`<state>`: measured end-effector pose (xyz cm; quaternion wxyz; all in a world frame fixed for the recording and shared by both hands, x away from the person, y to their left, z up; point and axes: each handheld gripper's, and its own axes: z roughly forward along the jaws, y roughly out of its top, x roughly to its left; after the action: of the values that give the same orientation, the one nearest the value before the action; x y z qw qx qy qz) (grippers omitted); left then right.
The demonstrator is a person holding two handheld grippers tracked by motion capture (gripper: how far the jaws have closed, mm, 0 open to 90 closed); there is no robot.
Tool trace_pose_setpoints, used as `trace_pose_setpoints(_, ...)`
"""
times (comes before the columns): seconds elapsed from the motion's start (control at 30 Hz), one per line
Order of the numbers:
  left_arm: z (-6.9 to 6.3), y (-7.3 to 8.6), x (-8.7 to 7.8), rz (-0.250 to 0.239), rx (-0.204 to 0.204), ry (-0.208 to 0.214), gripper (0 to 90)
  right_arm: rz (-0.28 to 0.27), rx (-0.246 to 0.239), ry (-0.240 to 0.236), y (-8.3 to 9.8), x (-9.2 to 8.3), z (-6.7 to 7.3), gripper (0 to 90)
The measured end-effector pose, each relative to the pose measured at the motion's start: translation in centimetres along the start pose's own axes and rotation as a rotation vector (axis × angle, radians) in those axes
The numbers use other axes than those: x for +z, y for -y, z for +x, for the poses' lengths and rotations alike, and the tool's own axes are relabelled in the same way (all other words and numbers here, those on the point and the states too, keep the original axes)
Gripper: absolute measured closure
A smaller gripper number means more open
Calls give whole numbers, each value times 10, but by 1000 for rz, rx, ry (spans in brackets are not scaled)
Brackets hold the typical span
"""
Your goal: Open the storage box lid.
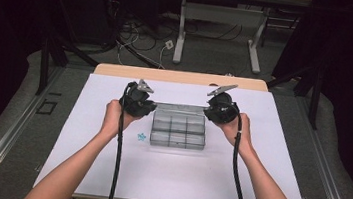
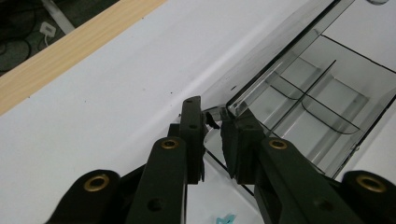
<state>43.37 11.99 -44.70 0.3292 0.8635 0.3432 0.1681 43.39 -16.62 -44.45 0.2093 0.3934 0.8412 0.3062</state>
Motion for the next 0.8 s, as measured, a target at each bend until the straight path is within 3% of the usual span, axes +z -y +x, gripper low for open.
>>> trace_pose_setpoints(0.37, 6, -5, 12, 48, -16, 2, 788, 30, 25, -10, -4, 10, -6, 774)
trace_pose_setpoints(0.8, 12, -7, 23, 55, -47, -7, 786, 39, 53, -11, -9, 18, -12, 775)
